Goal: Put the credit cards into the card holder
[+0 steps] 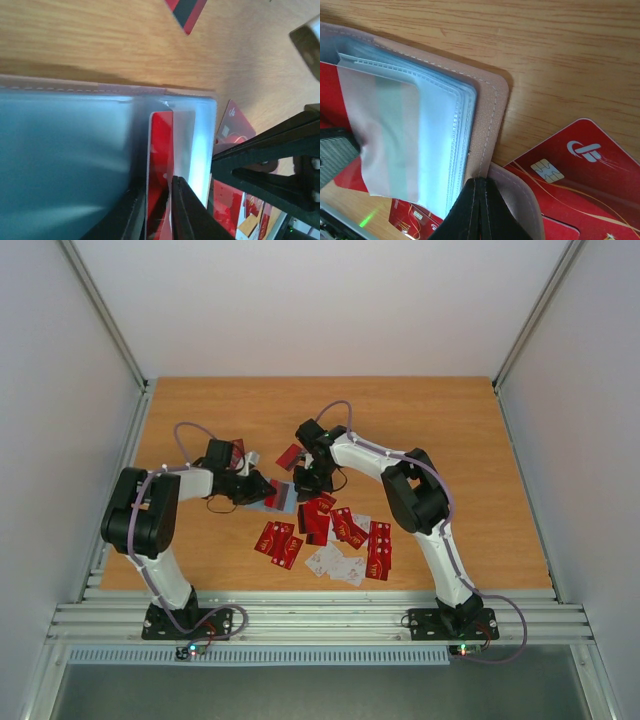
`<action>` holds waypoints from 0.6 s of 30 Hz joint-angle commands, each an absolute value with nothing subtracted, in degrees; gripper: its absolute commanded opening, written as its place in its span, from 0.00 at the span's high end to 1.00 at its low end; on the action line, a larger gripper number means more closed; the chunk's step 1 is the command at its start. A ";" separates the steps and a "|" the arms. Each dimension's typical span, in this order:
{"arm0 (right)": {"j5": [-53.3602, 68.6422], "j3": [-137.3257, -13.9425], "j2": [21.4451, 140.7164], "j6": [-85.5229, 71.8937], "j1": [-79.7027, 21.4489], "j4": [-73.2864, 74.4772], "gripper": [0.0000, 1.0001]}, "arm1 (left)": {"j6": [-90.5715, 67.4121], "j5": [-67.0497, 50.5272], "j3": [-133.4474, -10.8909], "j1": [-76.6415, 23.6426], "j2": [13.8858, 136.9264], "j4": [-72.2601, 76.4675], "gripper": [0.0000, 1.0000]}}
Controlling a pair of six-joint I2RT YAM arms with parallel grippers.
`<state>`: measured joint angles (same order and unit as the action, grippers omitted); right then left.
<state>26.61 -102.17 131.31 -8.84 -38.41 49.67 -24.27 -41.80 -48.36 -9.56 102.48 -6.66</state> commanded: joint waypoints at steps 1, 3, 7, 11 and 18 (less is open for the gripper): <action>26.86 -102.93 133.74 -8.09 -38.67 48.78 0.99 | -21.23 -38.52 -49.75 -10.35 103.38 -12.15 0.82; 26.83 -102.79 133.67 -8.00 -38.67 48.71 0.99 | -20.65 -37.89 -50.19 -10.45 102.83 -13.46 0.80; 27.10 -102.81 133.42 -7.91 -38.70 48.60 0.99 | -19.04 -36.32 -51.78 -10.78 102.18 -17.05 0.73; 27.29 -102.98 133.33 -7.75 -38.73 48.53 0.99 | -17.12 -33.16 -53.62 -11.31 101.09 -21.25 0.67; 27.82 -102.98 133.42 -7.82 -38.73 48.23 0.99 | -14.52 -28.01 -57.16 -12.12 100.13 -28.20 0.50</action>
